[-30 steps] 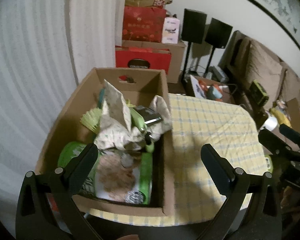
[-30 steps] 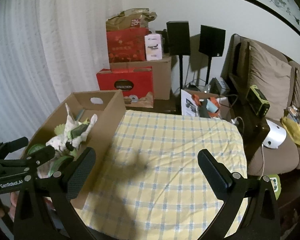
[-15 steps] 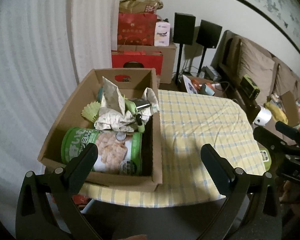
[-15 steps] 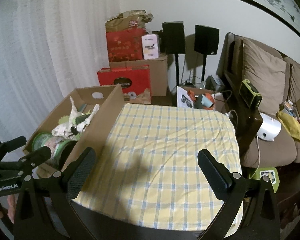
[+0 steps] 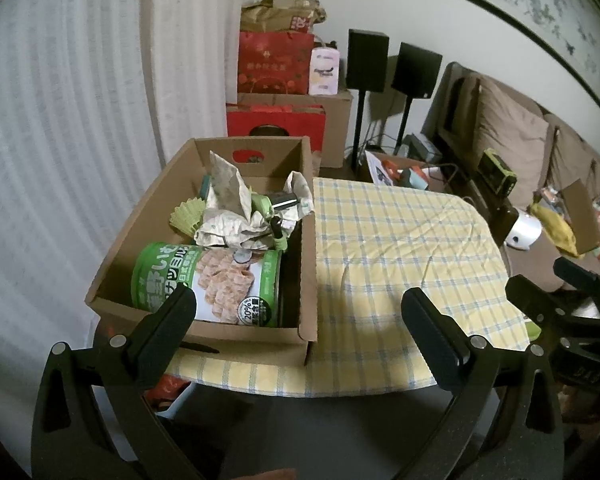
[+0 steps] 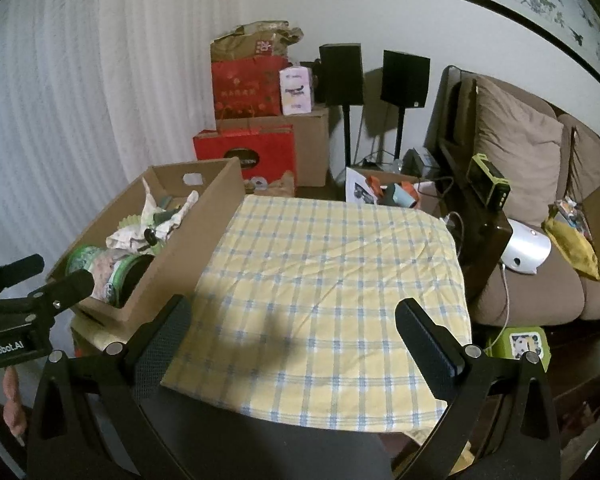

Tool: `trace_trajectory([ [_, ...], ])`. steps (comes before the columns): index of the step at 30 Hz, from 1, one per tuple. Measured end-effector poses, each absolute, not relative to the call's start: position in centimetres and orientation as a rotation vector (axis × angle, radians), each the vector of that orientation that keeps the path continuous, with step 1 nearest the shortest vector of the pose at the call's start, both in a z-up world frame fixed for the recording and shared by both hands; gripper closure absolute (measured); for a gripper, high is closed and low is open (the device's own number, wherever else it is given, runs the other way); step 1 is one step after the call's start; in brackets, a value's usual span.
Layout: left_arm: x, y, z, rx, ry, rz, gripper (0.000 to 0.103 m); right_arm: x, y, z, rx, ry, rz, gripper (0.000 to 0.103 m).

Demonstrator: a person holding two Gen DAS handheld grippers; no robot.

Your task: Organize objects

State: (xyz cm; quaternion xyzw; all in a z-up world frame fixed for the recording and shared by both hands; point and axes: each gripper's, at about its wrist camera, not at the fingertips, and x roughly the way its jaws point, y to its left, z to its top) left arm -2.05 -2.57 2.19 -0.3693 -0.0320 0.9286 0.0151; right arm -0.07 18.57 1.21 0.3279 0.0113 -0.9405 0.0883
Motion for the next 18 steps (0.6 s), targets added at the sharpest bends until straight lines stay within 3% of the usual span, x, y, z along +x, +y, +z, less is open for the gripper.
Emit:
trace_trajectory([
  [18, -1.61, -2.39, 1.94, -1.147, -0.053, 2.923, 0.000, 0.03, 18.67, 1.31, 0.973, 0.026, -2.810, 0.001],
])
